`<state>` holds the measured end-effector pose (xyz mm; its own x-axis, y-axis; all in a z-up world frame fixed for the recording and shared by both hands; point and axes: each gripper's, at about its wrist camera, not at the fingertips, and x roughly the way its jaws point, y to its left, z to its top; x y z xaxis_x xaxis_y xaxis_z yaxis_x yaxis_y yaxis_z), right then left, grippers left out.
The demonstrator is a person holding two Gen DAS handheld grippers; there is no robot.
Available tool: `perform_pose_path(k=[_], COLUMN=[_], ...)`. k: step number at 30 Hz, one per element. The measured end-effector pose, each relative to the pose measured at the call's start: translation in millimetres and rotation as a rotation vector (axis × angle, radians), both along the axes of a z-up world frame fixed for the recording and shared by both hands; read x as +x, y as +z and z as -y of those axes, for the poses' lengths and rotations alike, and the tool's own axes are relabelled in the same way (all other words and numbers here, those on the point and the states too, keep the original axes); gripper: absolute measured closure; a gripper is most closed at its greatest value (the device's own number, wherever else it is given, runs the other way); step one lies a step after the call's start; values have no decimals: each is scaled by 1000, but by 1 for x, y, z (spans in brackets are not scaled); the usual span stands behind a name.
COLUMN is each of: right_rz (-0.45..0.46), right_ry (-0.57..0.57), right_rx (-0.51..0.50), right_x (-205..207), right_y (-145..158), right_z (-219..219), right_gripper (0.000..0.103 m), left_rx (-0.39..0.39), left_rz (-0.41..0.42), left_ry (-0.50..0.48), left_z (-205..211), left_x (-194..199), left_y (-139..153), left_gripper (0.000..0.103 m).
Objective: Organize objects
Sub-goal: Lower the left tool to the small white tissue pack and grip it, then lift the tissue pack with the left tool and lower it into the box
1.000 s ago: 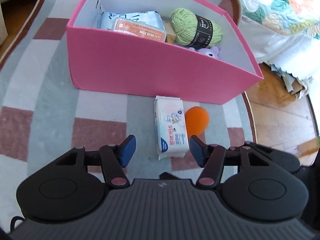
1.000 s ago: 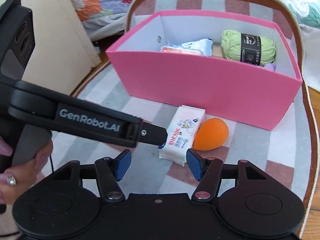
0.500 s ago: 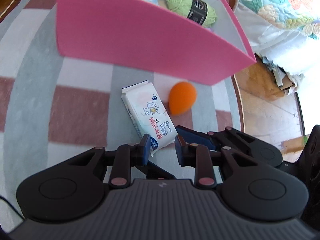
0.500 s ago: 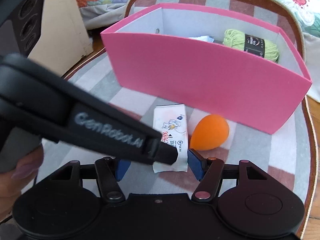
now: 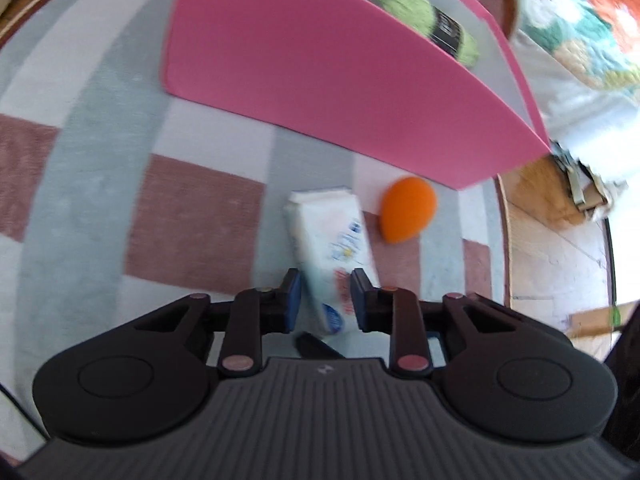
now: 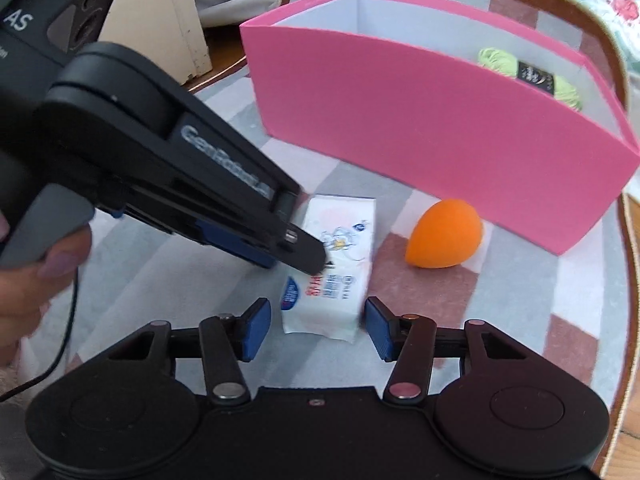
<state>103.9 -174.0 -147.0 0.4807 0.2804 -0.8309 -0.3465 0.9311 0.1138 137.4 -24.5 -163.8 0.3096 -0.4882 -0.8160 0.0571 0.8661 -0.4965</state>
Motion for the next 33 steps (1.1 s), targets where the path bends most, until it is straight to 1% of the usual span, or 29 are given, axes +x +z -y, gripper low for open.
perform_pose_path(k=[2,4,7,9,12,16,18,20,22,23,26,28,29,31,33], right_rz=[-8,3,40,45,66,137,175,211,232,236,257,274,278,277,273], right_ry=[-29,-38,-2,-6,-7,8,9,1,-6,-14,-28,-35,-37,-44,-47], right_rx=[32,18,-56,-52,-31,-61,-69,-70,-69,-57,-11,6,12,24,13], right_x=[2,2,-7,-12,-21,-37,-44,-50,-51,-48,-41,-36,-26,-11,-1], right_y=[0,0,0,2,14,40,53,67,80,85,104,111,122,130,139], right_z=[5,7,-4,-5,-3,-3,-2,0,2,-6,2,3,6,9,8], right_gripper=[48,55,56,56,56,56,56,56,56,56,56,56,56,56,56], left_rx=[43,58,73,90,101,66,17,-31,-65,-74,-81,-80,-73,-62,-45], left_rz=[47,55,61,83,130,192,219,226,236,247,286,298,301,302,311], left_ry=[-21,-23,-32,-46,-69,-72,-56,-31,-13,-10,-14,-16,-22,-30,-40], left_z=[7,10,12,13,15,13,8,4,2,2,3,4,6,7,12], left_x=[-3,-5,-8,-15,-23,-33,-36,-35,-30,-28,-22,-15,-12,-1,15], left_y=[4,5,13,19,37,62,72,79,89,95,114,126,135,146,155], left_gripper=[78,78,78,78,78,78,78,78,78,78,78,78,78,78,78])
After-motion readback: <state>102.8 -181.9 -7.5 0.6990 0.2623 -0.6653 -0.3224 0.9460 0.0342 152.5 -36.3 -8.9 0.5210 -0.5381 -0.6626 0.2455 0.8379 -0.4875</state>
